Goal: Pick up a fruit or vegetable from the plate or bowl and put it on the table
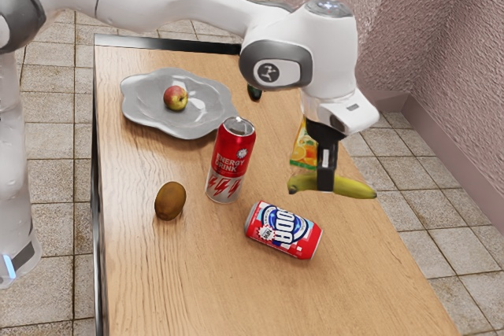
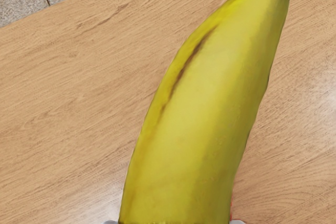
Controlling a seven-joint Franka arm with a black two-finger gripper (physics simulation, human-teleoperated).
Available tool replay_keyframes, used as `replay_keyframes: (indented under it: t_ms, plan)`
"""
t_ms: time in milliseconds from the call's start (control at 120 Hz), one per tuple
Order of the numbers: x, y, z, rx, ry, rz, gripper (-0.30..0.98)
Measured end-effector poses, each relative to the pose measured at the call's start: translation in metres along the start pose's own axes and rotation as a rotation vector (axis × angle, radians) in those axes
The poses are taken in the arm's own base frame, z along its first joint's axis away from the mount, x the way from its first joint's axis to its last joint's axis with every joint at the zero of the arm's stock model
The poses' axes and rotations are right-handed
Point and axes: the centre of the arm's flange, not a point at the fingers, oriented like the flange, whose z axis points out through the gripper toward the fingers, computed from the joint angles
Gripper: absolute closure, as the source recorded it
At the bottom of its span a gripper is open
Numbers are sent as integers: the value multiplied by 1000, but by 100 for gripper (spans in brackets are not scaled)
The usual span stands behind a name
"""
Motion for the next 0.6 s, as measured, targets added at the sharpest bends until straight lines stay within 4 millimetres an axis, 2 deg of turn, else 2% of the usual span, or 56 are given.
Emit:
replay_keyframes:
  t_ms: [242, 333, 383, 417, 450, 483, 508, 525, 550, 567, 600]
  plan:
    - [9, 81, 30, -62, -44, 94, 49]
    - [15, 125, 65, -114, -95, 148, 49]
    - [15, 135, 78, -116, -114, 162, 37]
    - [17, 135, 78, -111, -119, 163, 29]
    - [27, 128, 59, -100, -108, 151, 24]
    - [32, 111, 35, -74, -103, 125, 19]
    - [30, 87, 0, -35, -84, 84, 16]
    - [24, 67, -30, -4, -65, 49, 15]
    - [5, 35, -77, 44, -37, -13, 13]
    - [-17, 12, -110, 80, -22, -63, 12]
    - [-79, -49, -158, 163, -18, -217, 10]
